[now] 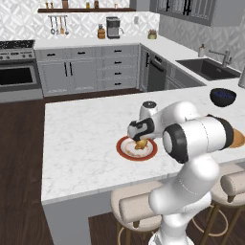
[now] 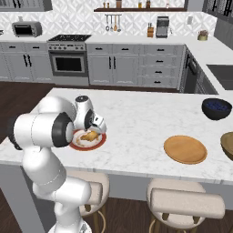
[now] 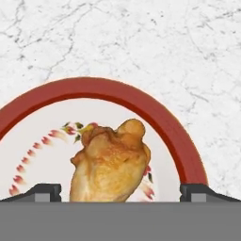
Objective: Pick the chicken drumstick and lime from their plates and place them in the bowl. Then put the bowl in the fridge.
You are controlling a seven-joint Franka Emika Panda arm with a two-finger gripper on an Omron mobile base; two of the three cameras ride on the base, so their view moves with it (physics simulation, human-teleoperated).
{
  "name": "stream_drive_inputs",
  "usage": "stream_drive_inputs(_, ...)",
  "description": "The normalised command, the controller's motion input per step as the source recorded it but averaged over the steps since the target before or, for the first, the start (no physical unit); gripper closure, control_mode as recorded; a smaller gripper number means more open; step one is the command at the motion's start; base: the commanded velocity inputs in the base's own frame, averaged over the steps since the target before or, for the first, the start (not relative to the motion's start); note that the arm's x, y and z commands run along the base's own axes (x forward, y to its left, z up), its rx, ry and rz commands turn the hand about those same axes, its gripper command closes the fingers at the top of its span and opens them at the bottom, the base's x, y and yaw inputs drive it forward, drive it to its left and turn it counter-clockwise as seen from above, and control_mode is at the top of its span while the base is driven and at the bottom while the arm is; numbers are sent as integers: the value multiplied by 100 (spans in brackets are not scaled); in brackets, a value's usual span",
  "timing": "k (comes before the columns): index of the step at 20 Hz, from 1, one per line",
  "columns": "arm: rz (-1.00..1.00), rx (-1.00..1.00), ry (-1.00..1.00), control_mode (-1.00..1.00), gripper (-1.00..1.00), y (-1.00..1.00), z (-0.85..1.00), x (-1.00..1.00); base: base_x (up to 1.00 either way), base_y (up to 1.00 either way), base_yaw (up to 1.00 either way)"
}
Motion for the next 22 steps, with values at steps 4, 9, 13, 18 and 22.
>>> stream_drive_inputs(4,3,0,0,-100,-100,0,-26,18,0,0,0)
stream_drive_inputs(9,2,0,0,-100,-100,0,-24,20,0,0,0)
stream_drive_inputs(13,3,0,2,-100,-100,0,-38,18,0,0,0)
stream_drive_inputs(18,1,0,5,-100,100,0,-31,5,0,0,0)
stream_drive_inputs(22,0,0,0,-100,100,0,-7,0,0,0,0)
